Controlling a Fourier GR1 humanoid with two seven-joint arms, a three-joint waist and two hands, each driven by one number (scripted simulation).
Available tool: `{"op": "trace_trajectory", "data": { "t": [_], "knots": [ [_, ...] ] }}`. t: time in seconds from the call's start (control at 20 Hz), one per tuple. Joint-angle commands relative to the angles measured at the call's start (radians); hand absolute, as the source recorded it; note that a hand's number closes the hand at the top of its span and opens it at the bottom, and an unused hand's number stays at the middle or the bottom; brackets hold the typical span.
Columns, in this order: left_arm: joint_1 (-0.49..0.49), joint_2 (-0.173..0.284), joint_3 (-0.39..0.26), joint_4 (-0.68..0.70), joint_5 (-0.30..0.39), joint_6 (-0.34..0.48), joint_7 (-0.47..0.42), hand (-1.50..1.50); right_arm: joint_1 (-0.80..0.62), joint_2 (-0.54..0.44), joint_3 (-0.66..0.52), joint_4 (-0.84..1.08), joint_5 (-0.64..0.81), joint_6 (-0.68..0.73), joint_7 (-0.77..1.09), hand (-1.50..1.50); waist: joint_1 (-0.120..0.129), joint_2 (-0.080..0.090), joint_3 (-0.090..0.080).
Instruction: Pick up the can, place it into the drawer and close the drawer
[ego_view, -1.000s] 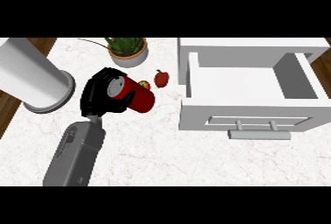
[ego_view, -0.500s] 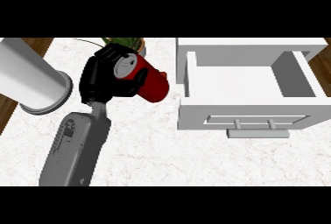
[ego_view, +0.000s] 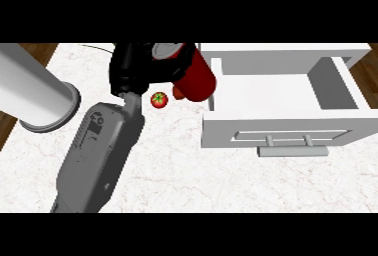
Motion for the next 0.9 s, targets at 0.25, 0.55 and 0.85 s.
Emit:
{"op": "trace_trajectory", "data": {
  "t": [0.25, 0.55, 0.85],
  "knots": [
    [-0.233, -0.001, -0.112, 0.182, 0.073, 0.184, -0.009, 1.5, -0.074, 0.004, 0.034, 0.025, 0.05, -0.034, 0.011, -1.5, -0.009, 0.003, 0.0],
    [-0.389, -0.001, -0.119, 0.362, 0.133, 0.217, -0.052, 1.5, -0.036, -0.002, 0.023, 0.0, 0.034, -0.003, 0.022, -1.5, -0.022, 0.004, 0.001],
    [-0.546, -0.001, -0.122, 0.528, 0.225, 0.23, -0.094, 1.5, -0.046, -0.009, 0.019, -0.018, 0.014, -0.027, 0.047, -1.5, -0.034, 0.007, 0.001]
  ]
}}
